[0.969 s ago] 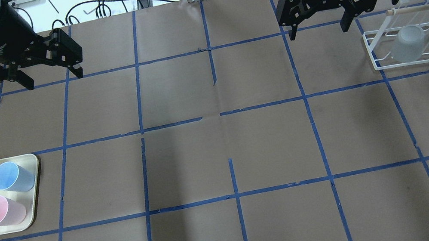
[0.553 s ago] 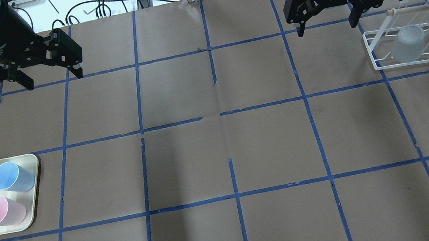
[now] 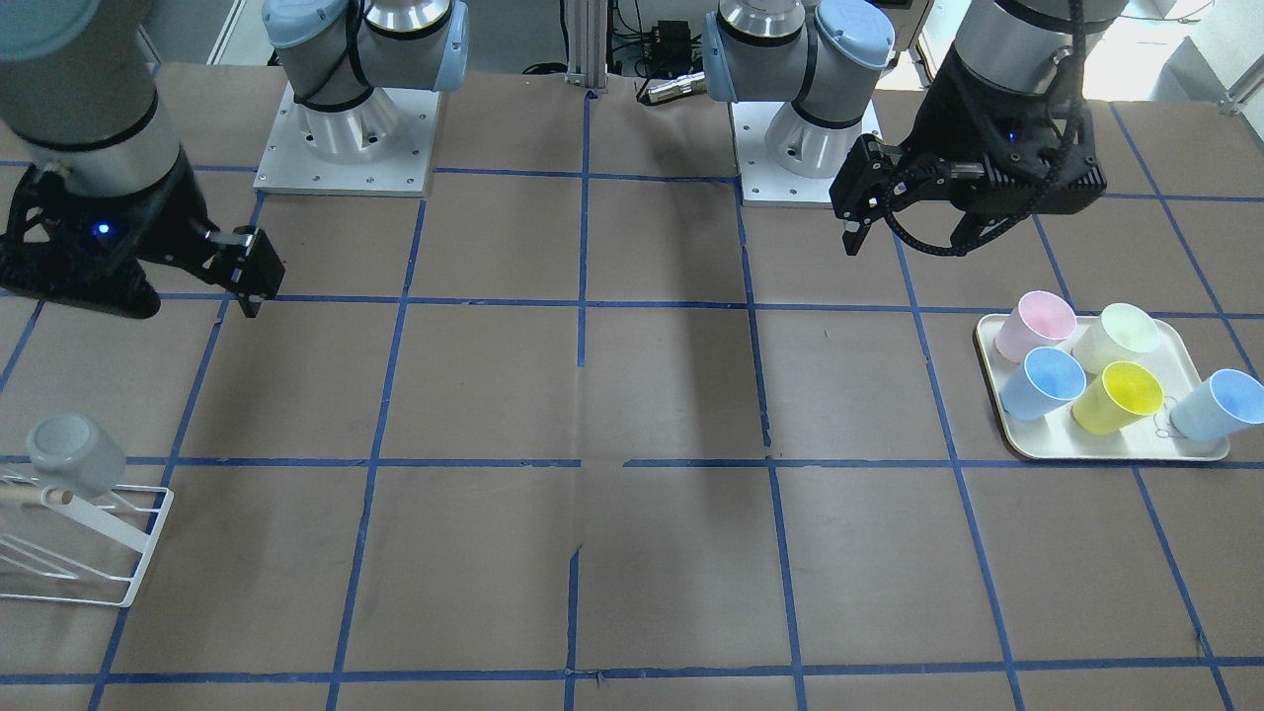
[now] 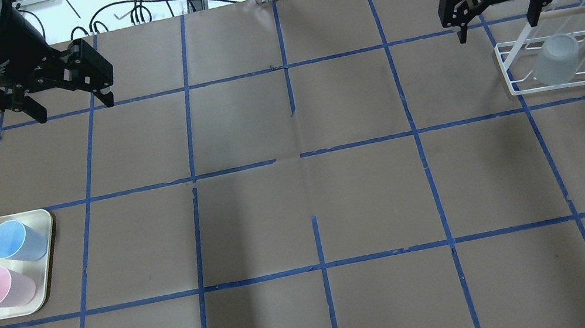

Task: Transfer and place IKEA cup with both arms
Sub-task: 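Move the right gripper toward the white cup on the wire rack, then lower the right gripper and grasp the white cup on the rack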

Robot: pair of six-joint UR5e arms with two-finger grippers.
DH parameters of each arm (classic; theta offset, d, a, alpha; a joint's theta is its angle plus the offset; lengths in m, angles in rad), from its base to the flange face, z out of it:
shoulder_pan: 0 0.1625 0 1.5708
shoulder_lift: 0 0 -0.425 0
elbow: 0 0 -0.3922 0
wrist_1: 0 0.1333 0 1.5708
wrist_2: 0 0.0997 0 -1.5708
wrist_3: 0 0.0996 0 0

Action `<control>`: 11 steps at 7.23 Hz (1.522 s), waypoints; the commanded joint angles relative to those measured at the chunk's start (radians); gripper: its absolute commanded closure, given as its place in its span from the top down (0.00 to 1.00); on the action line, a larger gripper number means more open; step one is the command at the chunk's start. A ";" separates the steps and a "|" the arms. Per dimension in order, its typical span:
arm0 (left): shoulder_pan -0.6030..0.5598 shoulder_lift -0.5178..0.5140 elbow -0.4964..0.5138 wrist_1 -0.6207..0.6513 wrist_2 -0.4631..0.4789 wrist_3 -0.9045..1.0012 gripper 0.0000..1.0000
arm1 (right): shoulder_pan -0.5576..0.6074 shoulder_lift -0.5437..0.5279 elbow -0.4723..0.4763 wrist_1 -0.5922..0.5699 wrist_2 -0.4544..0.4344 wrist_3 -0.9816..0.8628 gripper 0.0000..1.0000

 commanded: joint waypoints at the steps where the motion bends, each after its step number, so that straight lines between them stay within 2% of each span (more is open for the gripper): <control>1: 0.001 0.000 0.000 0.000 -0.001 0.000 1.00 | -0.040 0.091 0.008 -0.085 -0.096 -0.067 1.00; 3: 0.000 0.000 0.000 0.000 -0.002 0.000 1.00 | -0.058 0.166 0.011 -0.204 -0.101 -0.148 0.98; 5: 0.001 0.000 0.000 0.000 -0.002 0.000 1.00 | -0.138 0.195 0.048 -0.316 -0.096 -0.323 0.98; 7: 0.001 0.000 0.000 0.000 -0.004 0.000 1.00 | -0.208 0.191 0.171 -0.504 -0.084 -0.434 0.99; 8: 0.001 0.000 0.000 0.000 -0.004 0.000 1.00 | -0.230 0.188 0.225 -0.563 -0.084 -0.454 0.99; 11: 0.001 0.002 0.000 0.000 -0.004 0.000 1.00 | -0.256 0.186 0.275 -0.594 -0.086 -0.463 0.99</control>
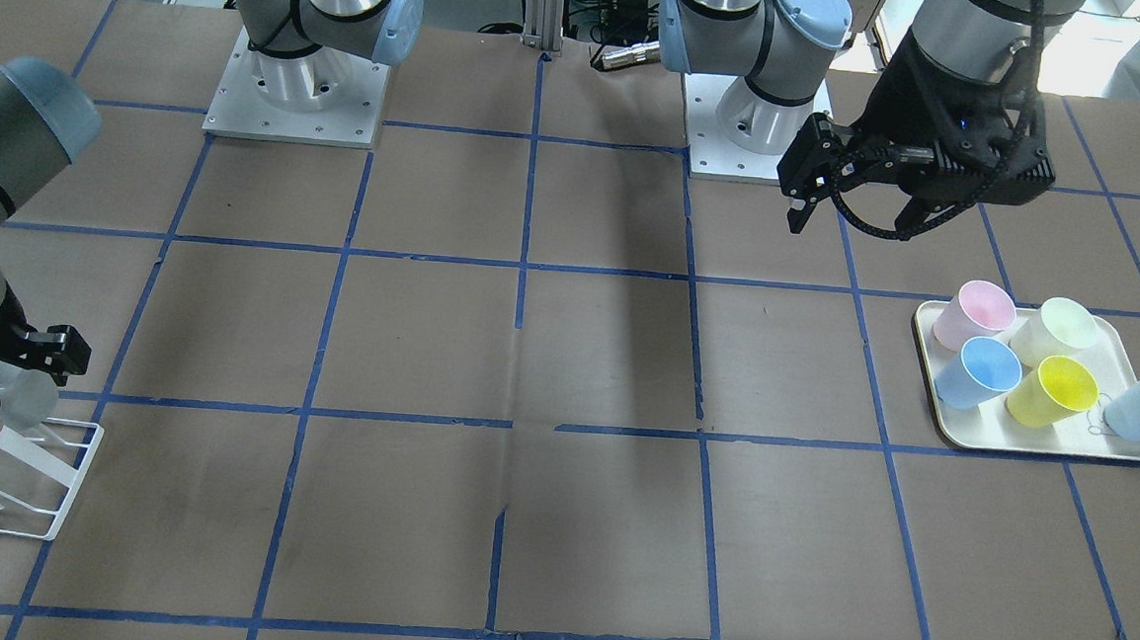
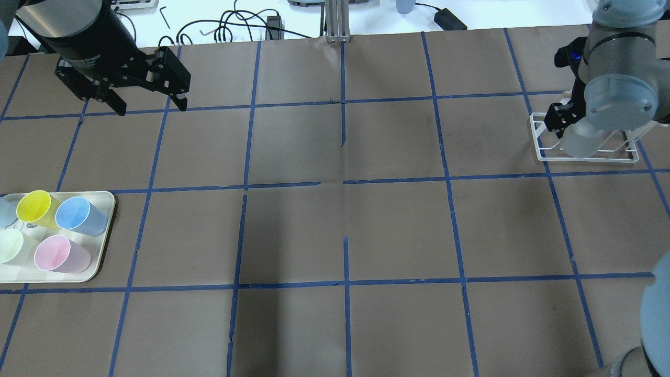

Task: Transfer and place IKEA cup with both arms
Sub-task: 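Lower the right gripper and grasp the white cup on the rack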

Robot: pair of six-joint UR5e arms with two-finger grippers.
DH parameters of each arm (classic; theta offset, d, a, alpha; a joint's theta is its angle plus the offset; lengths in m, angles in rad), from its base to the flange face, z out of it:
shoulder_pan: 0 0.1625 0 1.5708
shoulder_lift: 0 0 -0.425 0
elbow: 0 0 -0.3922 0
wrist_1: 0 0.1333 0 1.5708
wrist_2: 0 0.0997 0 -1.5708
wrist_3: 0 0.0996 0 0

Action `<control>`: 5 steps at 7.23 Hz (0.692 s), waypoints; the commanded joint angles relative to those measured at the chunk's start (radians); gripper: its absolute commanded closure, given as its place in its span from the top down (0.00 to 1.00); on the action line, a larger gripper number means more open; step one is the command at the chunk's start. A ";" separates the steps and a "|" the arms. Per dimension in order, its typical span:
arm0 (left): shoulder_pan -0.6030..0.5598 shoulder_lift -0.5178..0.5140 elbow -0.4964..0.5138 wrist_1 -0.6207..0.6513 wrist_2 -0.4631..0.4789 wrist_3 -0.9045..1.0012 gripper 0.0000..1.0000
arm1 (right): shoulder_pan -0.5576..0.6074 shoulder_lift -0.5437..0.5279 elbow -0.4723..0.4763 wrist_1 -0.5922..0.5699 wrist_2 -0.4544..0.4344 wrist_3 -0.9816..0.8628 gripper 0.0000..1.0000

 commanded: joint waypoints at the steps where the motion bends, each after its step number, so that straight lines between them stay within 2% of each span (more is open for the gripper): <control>1: 0.000 0.000 0.000 0.000 0.000 0.000 1.00 | -0.013 0.006 0.014 -0.019 -0.001 -0.003 0.99; 3: 0.000 0.000 0.000 0.000 0.000 0.000 1.00 | -0.015 0.009 0.014 -0.031 0.001 -0.003 0.96; 4: 0.000 0.002 0.000 0.000 0.000 0.000 1.00 | -0.016 0.010 0.014 -0.042 0.001 -0.002 0.90; 5: 0.000 0.002 0.000 0.000 0.000 0.000 1.00 | -0.015 0.010 0.014 -0.045 0.003 0.000 0.79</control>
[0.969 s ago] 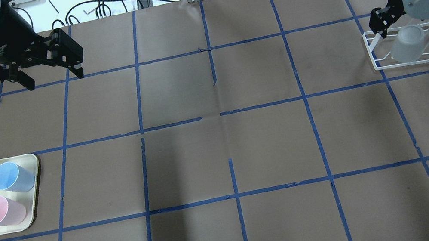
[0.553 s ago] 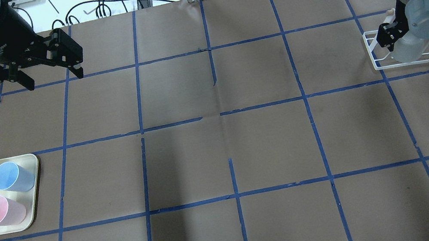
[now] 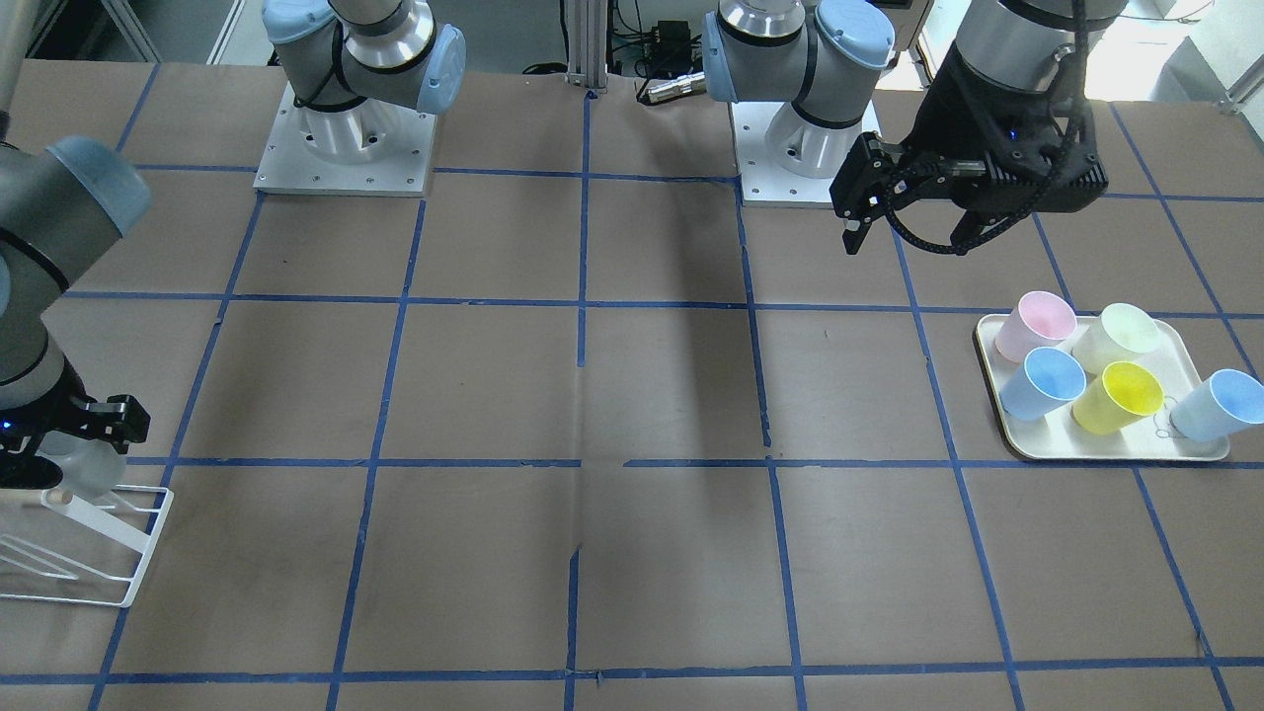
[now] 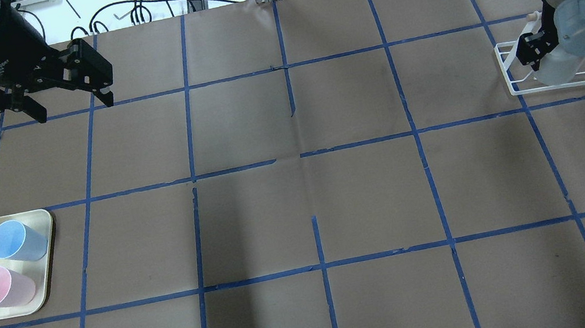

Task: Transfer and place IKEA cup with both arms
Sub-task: 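Lower the right gripper and grasp the white cup on the rack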

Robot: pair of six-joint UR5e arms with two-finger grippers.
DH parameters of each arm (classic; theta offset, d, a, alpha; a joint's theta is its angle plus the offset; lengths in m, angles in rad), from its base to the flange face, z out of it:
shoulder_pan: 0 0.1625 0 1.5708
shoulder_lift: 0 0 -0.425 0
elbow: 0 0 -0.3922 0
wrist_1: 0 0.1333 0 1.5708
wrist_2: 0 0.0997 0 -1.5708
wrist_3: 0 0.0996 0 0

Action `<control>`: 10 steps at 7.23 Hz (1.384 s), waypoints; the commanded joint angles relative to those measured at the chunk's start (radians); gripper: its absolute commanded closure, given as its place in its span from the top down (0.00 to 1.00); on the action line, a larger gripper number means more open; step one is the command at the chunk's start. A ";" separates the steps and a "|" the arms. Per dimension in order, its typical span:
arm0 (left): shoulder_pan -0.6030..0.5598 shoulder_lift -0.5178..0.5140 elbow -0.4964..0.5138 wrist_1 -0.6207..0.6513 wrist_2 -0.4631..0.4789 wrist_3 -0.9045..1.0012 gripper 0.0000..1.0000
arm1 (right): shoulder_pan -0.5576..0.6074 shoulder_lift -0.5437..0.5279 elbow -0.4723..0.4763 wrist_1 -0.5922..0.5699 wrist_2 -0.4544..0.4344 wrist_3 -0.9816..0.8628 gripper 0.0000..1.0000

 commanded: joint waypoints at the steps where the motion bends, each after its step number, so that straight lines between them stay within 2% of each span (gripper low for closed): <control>1: 0.000 0.001 0.000 0.000 0.000 0.000 1.00 | 0.000 0.001 0.000 -0.009 0.003 0.003 0.66; 3: 0.000 0.001 0.000 0.000 0.000 0.000 1.00 | -0.001 0.001 0.000 -0.006 0.004 0.003 0.50; 6: 0.000 0.001 0.000 0.000 -0.002 0.000 1.00 | -0.009 -0.028 -0.018 0.040 0.006 0.000 0.48; 10: 0.002 0.001 0.000 0.000 -0.003 0.000 1.00 | -0.003 -0.224 -0.030 0.231 0.041 -0.004 0.47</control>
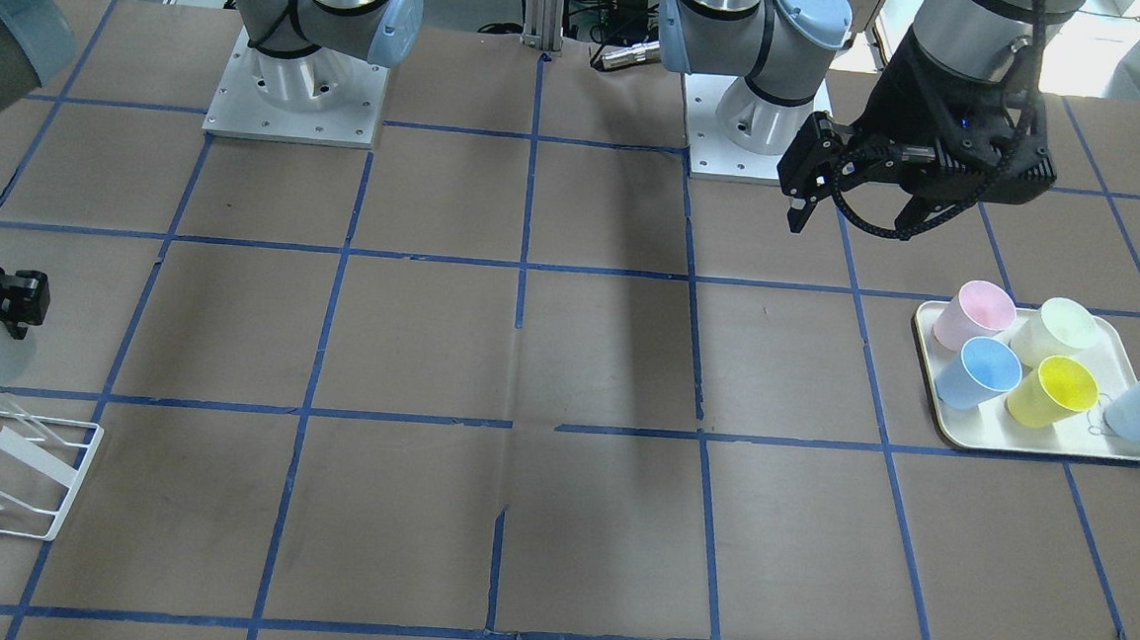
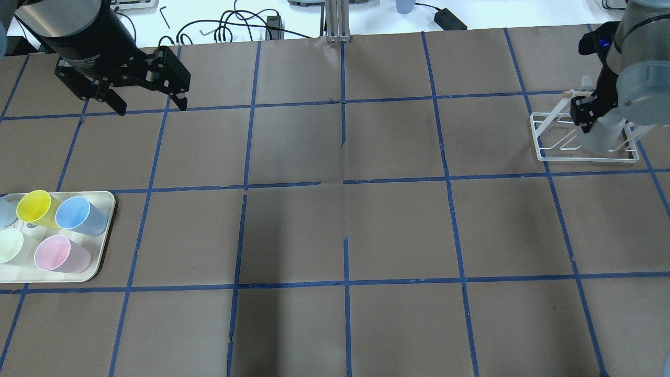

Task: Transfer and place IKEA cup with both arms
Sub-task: 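Lower the right gripper and grasp the white cup on the rack, then lift the white cup off the rack and carry it toward the left gripper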

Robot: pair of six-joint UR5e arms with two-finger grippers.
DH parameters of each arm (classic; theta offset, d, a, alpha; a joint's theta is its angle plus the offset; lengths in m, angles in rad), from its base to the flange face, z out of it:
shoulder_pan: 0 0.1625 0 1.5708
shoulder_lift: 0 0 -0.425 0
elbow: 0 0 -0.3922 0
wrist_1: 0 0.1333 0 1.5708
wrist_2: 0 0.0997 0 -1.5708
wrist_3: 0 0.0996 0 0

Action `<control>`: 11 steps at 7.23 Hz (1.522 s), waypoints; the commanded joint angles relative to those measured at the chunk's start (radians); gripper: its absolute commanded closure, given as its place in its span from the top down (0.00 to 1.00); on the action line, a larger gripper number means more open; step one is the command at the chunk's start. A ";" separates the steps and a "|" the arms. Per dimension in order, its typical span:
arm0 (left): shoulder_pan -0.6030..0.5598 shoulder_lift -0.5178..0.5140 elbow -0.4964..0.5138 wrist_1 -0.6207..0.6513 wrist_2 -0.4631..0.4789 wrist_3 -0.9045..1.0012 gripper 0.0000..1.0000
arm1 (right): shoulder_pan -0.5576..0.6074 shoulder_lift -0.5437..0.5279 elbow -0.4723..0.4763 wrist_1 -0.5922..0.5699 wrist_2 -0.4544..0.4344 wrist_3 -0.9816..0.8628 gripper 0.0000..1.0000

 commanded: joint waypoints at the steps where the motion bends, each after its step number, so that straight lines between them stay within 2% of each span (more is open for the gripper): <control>1: 0.001 0.000 0.000 0.000 0.000 0.000 1.00 | 0.007 -0.105 -0.054 0.170 0.044 -0.003 0.47; 2: 0.002 0.001 -0.002 0.000 0.000 0.002 1.00 | 0.007 -0.125 -0.119 0.302 0.143 -0.001 0.47; 3: 0.002 0.003 -0.005 0.000 0.000 0.003 1.00 | 0.008 -0.142 -0.181 0.428 0.199 0.002 0.47; 5: 0.010 0.015 -0.023 -0.002 -0.009 0.014 1.00 | 0.008 -0.182 -0.246 0.627 0.442 0.005 0.47; 7: 0.069 0.021 -0.026 -0.030 -0.145 0.053 1.00 | 0.008 -0.198 -0.258 0.825 0.759 0.011 0.47; 9: 0.161 0.032 -0.026 -0.124 -0.268 0.190 1.00 | 0.010 -0.198 -0.255 1.003 1.040 0.007 0.45; 11: 0.238 0.032 -0.063 -0.156 -0.467 0.206 1.00 | 0.071 -0.192 -0.250 1.041 1.199 0.010 0.46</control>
